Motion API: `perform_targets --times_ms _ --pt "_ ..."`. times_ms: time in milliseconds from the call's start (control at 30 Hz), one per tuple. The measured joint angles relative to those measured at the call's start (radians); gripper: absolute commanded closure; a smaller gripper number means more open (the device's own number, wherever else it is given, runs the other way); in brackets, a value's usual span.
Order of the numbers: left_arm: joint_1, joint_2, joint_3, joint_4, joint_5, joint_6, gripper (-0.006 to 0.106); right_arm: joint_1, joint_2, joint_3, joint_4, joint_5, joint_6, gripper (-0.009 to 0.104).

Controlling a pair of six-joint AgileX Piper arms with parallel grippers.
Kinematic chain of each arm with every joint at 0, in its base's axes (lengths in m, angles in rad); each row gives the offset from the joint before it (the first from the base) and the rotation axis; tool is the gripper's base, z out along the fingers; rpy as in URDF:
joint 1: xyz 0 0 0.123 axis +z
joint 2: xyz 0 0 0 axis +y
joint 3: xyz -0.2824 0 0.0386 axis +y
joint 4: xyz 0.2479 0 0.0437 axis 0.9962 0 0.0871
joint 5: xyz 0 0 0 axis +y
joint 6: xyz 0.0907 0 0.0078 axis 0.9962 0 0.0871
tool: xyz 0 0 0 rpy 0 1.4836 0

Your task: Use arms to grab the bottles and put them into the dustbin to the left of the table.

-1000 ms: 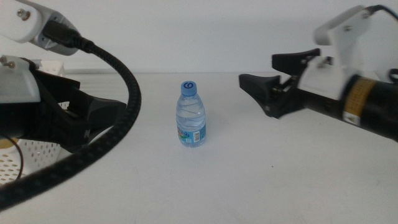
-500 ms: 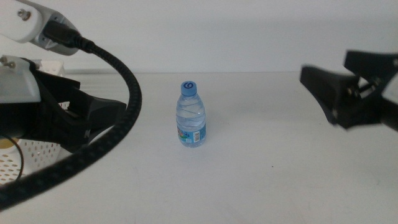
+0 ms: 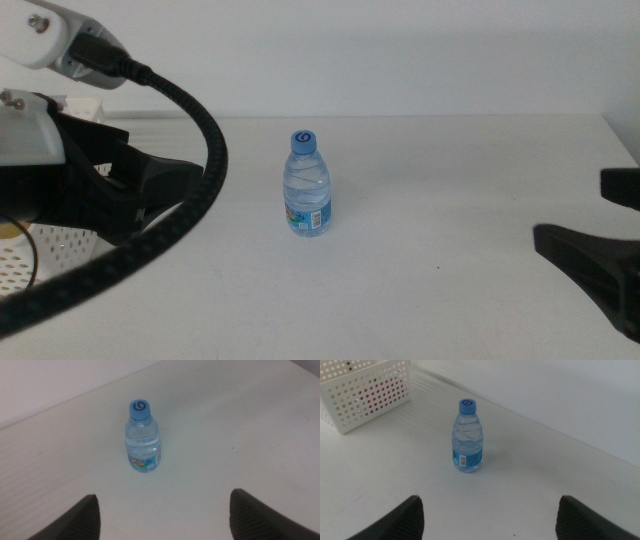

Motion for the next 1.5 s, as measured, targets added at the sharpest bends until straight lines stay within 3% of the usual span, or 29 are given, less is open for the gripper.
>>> perform_targets --times_ms 333,667,933,1500 --pt "0.000 0.000 0.000 0.000 0.000 0.000 0.020 0.000 -0.033 0.000 0.022 0.031 -0.003 0.020" --pt "0.000 0.000 0.000 0.000 0.000 0.000 0.020 0.000 -0.033 -0.004 0.088 0.031 -0.003 0.020" --pt "0.000 0.000 0.000 0.000 -0.007 0.000 0.020 0.000 -0.033 -0.020 0.096 0.031 -0.007 0.020" --pt "0.000 0.023 0.001 0.004 -0.320 -0.002 0.020 0.000 -0.033 -0.020 0.096 0.031 -0.007 0.020"
